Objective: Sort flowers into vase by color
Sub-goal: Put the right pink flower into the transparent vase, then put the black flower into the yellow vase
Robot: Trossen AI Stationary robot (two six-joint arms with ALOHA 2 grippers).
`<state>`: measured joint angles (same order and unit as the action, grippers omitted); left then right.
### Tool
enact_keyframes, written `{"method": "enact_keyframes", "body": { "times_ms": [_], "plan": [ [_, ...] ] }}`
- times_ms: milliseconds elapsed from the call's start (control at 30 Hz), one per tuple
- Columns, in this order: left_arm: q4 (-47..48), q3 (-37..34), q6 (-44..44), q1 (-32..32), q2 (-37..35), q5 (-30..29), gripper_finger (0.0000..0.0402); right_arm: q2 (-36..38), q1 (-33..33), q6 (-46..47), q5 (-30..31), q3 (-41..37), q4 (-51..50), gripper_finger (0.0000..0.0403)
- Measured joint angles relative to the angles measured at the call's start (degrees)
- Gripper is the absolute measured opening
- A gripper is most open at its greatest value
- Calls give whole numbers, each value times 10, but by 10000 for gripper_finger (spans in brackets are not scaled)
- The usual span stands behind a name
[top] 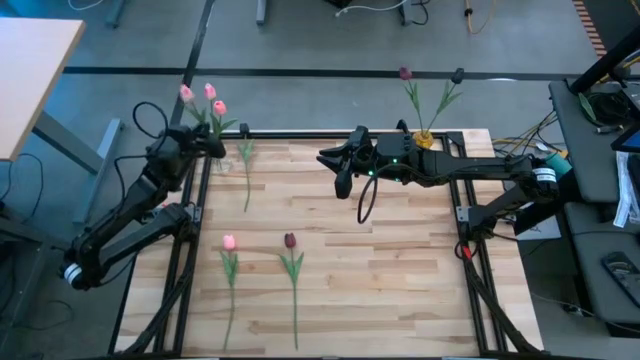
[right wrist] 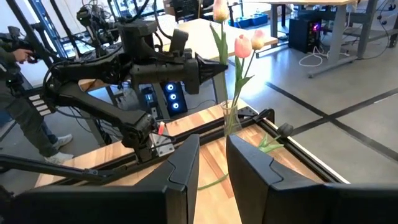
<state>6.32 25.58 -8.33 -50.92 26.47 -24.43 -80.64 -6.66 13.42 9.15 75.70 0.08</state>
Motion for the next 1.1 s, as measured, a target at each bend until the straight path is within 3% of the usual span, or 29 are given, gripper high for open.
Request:
{"method": "enact_keyframes", "body": {
  "times_ms": [233, 733, 1100],
  "plan": [
    [93, 19, -21, 0, -12, 16, 124, 0, 0, 1, 1, 0, 0, 73],
    [386, 244, -32, 0, -9, 16, 154, 0, 0, 0, 13, 4, -7, 73],
    [452, 366, -12, 1, 16, 127, 151, -1, 0, -10, 9, 17, -18, 73]
  ]
}}
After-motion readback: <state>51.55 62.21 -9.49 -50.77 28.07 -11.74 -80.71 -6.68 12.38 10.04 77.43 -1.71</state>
